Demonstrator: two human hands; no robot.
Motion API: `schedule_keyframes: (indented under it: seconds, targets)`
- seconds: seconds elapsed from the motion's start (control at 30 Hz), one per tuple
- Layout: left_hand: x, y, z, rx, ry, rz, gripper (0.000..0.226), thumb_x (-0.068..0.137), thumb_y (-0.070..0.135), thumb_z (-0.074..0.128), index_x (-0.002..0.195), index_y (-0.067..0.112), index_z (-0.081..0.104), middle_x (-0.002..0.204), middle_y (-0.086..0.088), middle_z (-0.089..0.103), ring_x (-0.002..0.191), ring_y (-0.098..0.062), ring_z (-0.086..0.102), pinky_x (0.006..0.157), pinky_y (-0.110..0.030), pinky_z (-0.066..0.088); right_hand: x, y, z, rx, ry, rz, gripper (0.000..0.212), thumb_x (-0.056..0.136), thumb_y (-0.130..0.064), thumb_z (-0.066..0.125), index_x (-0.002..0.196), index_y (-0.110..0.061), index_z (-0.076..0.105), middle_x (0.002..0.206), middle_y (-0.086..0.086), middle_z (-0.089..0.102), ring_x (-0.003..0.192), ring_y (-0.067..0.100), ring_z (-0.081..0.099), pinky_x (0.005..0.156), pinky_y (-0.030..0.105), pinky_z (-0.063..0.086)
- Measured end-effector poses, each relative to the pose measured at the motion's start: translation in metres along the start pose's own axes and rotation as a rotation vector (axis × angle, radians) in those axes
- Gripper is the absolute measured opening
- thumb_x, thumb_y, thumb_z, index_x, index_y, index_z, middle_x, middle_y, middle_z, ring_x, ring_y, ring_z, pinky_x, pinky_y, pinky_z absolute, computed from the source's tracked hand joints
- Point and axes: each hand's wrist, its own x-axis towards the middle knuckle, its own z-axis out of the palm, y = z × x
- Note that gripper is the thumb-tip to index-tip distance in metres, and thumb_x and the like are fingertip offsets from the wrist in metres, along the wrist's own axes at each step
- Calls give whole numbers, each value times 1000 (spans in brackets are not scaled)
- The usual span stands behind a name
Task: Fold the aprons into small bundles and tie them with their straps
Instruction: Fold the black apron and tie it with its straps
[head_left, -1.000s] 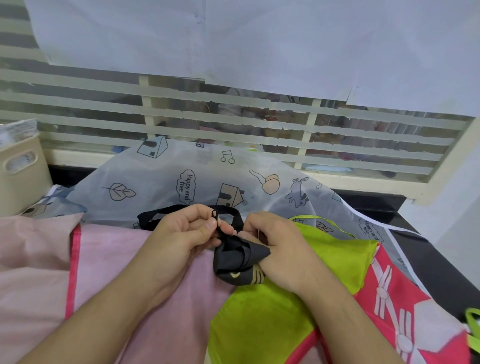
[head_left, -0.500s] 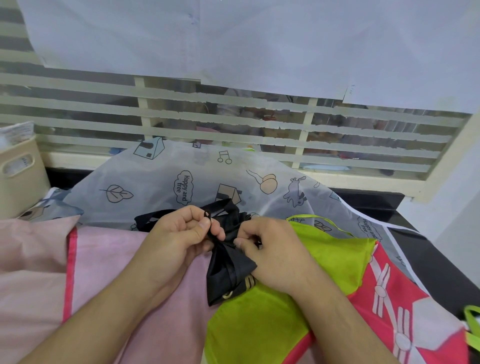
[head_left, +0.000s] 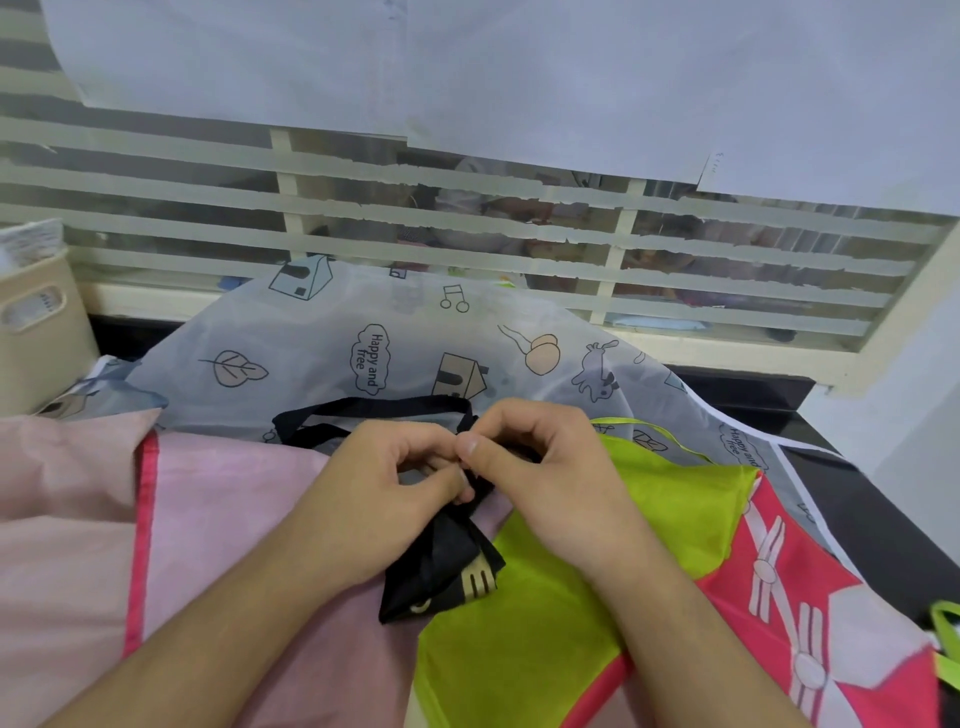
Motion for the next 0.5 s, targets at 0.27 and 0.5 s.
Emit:
schedule_keyframes:
  seconds: [0.27,0.5]
  targets:
    - [-3,0,0,8,-43,-25,22,94,11,73,76,24,76,79,6,77,77,-10,71,79,-34,53,1,5,5,50,170,11,11,89,-8,80,79,-7,76,67,12,71,55,26,70,49,26,51]
    - [0,-1,6,-84,22,-56,27,99,12,69,73,16,76,72,-1,75,66,-5,65,68,-19,46,7,4,-8,590,76,192,41,92,-34,64,111,2,73,93,20,72,65,24,63,51,31,52]
